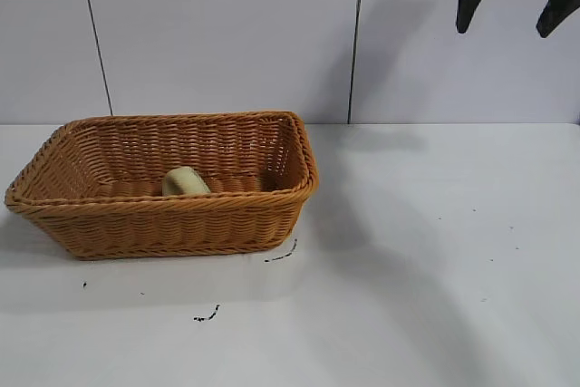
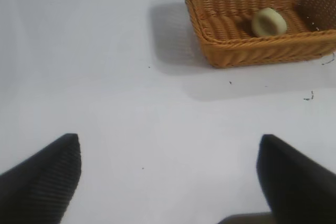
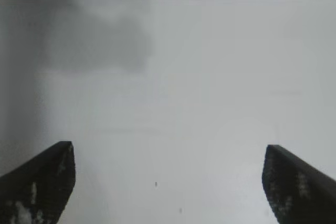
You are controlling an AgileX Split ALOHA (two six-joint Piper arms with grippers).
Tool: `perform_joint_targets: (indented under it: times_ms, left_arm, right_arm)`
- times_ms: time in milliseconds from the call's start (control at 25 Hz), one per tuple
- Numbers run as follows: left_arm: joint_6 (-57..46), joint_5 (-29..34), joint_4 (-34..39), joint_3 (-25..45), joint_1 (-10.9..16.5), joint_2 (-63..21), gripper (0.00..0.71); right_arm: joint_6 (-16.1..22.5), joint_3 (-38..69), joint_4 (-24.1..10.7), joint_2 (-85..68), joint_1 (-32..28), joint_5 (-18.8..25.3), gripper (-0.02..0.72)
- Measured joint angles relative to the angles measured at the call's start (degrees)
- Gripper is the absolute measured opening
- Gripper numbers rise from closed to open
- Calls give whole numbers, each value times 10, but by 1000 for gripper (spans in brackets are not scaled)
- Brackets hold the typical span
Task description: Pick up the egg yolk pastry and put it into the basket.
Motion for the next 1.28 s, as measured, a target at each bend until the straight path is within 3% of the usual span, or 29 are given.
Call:
perform_joint_targets:
  times_ms: [640,720,920,1040,1280]
  left_arm:
    - [0,0,0,0,0,0,693]
    - [0,0,0,0,0,0,693]
    - [0,0,0,0,0,0,693]
    - [0,0,0,0,0,0,693]
    - [0,0,0,0,0,0,693]
  right_arm:
    - [-24,578,14,-496,0,-2,695]
    - [-24,644,16,-556,0,-16,695]
    - [-24,794,16,-722,0,-100,695]
    - [-23,865,22,-823,0,-126,695]
    - [-15,907,33,-1002,0,-107,695]
